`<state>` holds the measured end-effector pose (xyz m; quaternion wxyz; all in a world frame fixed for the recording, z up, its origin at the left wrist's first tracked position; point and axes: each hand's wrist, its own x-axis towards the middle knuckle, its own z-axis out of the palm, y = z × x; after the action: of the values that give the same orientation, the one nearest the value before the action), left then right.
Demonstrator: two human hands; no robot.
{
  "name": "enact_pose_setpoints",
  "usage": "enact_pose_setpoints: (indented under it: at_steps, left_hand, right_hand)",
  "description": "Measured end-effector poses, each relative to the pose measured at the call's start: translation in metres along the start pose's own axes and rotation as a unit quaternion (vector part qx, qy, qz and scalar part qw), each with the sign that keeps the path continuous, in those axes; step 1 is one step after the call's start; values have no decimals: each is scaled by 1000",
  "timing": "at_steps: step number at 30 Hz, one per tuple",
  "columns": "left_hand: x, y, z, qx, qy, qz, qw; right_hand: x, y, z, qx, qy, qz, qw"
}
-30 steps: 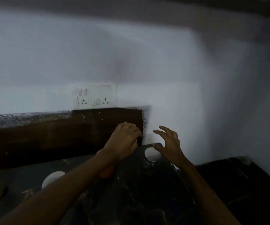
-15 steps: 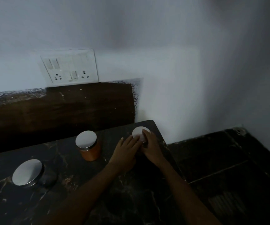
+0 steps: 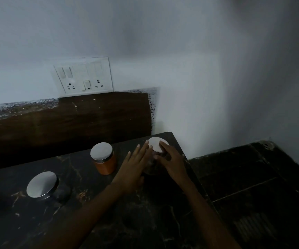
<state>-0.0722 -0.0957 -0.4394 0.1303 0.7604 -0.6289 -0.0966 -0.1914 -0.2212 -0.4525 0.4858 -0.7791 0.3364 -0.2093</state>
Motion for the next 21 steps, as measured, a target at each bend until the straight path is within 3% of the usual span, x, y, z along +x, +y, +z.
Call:
enact_pose_setpoints:
  at_steps: [6, 10, 15, 21]
  left_hand:
    - [-53, -18, -23, -20, 47, 19, 999]
    - [-91, -15, -43, -82, 71, 50, 993]
    - [-148, -8, -63, -177, 73, 54, 980]
    - [-203, -21, -81, -184, 59, 41, 980]
  right_hand:
    - [-34, -42, 0, 46, -21, -19, 999]
    - [-62, -70, 1, 91, -119, -2, 989]
    - [-94, -106, 18, 93, -176, -3, 980]
    - [-121, -141, 56, 92, -215, 19, 972]
